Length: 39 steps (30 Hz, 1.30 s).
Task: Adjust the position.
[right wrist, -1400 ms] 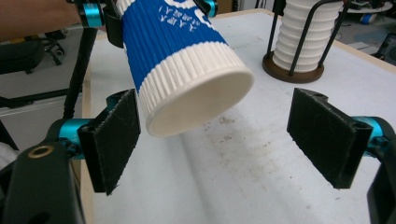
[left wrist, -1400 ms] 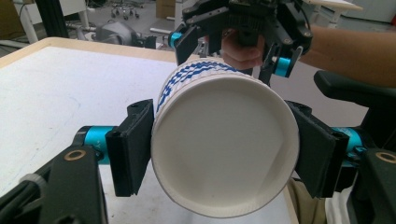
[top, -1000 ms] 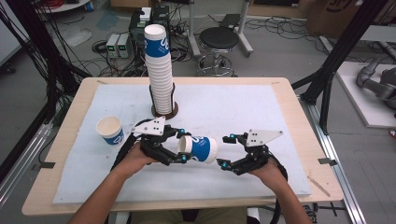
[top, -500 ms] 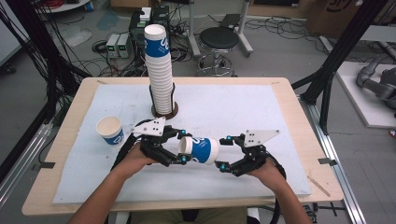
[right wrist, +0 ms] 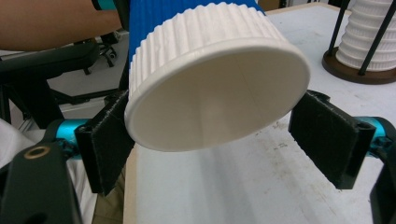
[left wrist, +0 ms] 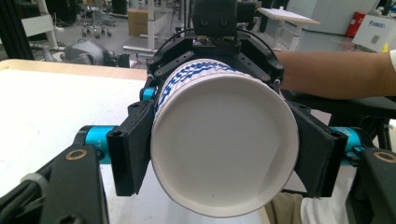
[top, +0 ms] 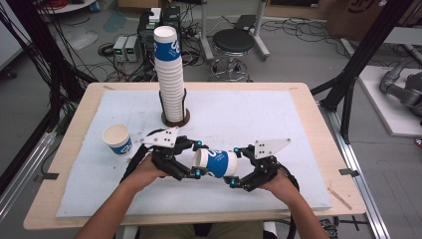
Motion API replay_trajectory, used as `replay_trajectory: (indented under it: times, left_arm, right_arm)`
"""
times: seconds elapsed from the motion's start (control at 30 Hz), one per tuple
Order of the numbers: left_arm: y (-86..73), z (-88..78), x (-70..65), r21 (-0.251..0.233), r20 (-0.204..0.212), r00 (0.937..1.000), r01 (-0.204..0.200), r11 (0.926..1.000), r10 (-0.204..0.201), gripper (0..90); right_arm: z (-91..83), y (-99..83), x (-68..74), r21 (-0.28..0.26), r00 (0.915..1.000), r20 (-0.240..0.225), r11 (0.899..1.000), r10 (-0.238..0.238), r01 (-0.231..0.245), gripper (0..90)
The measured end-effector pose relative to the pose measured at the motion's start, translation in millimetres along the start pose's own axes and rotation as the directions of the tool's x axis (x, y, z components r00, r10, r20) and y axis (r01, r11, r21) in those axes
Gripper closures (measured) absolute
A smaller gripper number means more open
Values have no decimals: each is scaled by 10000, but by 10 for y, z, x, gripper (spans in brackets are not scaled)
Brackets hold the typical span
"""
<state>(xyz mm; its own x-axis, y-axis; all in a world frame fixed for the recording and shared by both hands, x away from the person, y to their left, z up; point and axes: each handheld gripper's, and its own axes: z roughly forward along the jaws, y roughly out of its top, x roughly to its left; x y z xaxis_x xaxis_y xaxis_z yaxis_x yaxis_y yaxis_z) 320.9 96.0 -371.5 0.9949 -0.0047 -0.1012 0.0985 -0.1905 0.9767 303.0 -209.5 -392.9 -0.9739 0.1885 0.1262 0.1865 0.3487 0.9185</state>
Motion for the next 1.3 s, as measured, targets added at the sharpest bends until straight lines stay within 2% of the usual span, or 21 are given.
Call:
replay_trajectory:
  times: [0.07, 0.27, 0.5, 0.7, 0.77, 0.83, 1.03, 1.3]
  left_arm:
    - [0, 1, 2, -73, 100, 9999, 51, 10000, -50, 296]
    - [-18, -1, 4, -132, 174, 9997, 168, 9998, -166, 301]
    - [-55, 18, 5, 90, 117, 9998, 129, 9999, -130, 306]
    - [-55, 30, -23, 384, -234, 9995, 197, 9991, -188, 298]
    - [-55, 44, -36, 520, -580, 9979, 324, 9981, -293, 231]
    - [-63, 55, -43, 666, -701, 9966, 481, 9966, -434, 174]
    - [-15, 31, -72, 965, -943, 9951, 391, 9946, -299, 156]
    - [149, 20, -107, 1731, -1211, 9924, -16, 9849, 229, 156]
  right_arm:
    - [-4, 0, -2, -67, 9999, -121, 9999, 104, -104, 165]
    - [-35, 7, 1, -207, 9995, -245, 9996, -180, 175, 209]
    - [-83, 16, -2, -110, 9995, -241, 9998, -192, 189, 253]
    - [-92, 20, -3, 97, 9996, -133, 9996, -267, 268, 268]
    - [-93, 22, -4, 144, 9995, -163, 9995, -281, 283, 269]
    - [-97, 29, -2, 165, 9995, -157, 9994, -288, 291, 269]
    - [-120, 53, 2, 589, 9988, 116, 9972, -472, 464, 269]
    - [-199, 140, -3, 1053, 9965, 382, 9920, -741, 697, 269]
